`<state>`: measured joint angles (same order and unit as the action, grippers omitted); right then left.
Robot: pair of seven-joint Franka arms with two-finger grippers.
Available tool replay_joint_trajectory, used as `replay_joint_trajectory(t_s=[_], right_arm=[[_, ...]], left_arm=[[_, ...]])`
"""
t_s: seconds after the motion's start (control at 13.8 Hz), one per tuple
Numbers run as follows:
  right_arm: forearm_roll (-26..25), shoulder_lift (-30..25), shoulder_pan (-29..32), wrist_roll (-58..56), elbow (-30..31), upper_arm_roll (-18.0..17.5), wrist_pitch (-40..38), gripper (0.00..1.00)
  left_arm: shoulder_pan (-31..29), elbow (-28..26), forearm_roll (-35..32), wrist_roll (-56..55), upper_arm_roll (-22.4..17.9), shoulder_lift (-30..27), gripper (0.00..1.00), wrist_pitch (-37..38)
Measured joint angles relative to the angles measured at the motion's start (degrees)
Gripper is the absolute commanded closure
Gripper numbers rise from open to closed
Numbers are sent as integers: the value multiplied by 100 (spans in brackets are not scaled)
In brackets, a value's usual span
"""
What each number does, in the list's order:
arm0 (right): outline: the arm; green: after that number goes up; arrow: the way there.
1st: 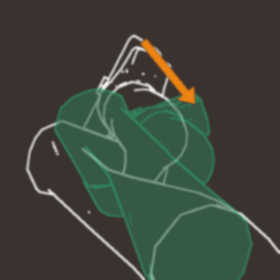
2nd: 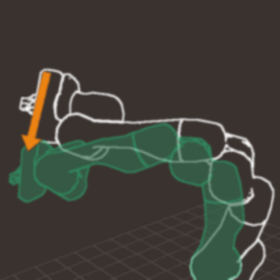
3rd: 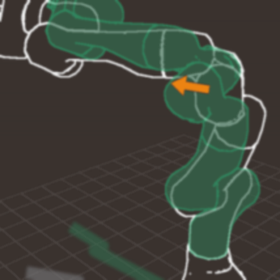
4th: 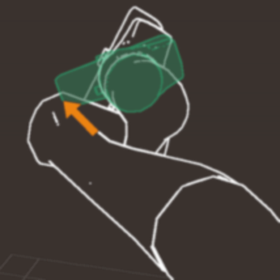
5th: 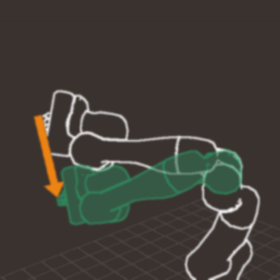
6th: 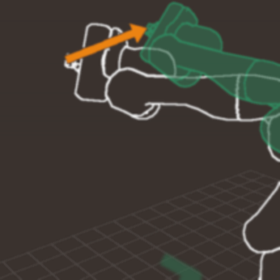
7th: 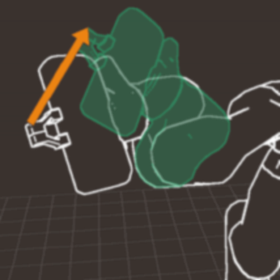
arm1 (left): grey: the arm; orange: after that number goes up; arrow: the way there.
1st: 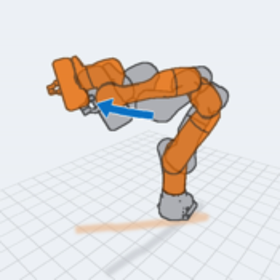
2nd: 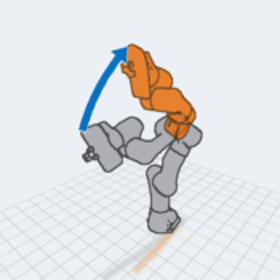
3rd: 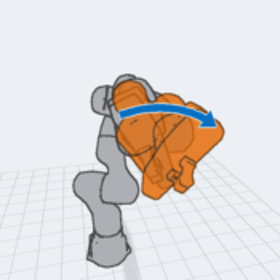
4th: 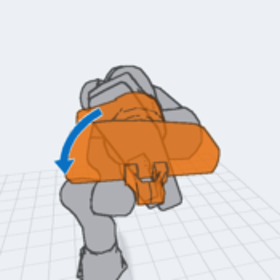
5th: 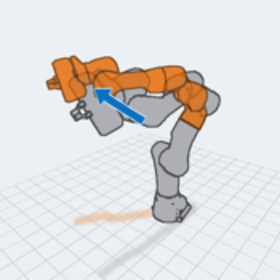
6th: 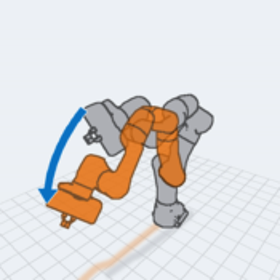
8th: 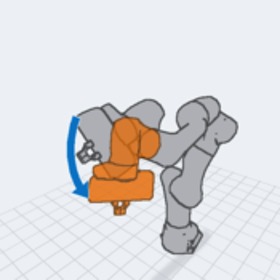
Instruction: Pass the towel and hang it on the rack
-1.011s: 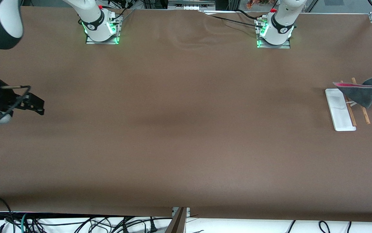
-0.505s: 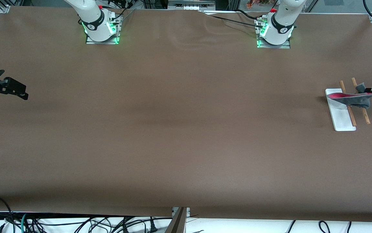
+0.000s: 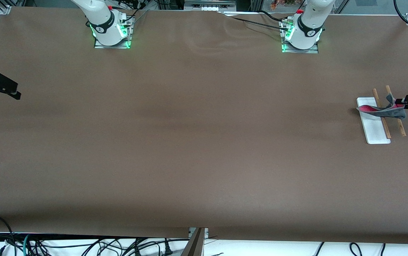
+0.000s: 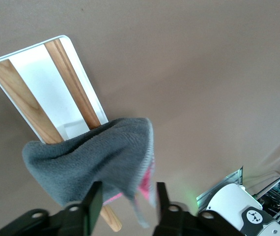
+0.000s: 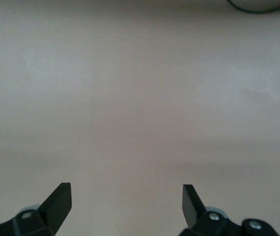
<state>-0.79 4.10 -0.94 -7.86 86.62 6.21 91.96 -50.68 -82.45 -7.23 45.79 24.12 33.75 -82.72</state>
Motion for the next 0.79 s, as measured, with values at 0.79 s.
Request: replay_joint_trajectory(t_s=[0.79], right_arm=[[-103, -134, 172, -273, 19, -503, -221, 0]], left_arm=[[952, 265, -194, -928, 126, -1322, 0, -5]])
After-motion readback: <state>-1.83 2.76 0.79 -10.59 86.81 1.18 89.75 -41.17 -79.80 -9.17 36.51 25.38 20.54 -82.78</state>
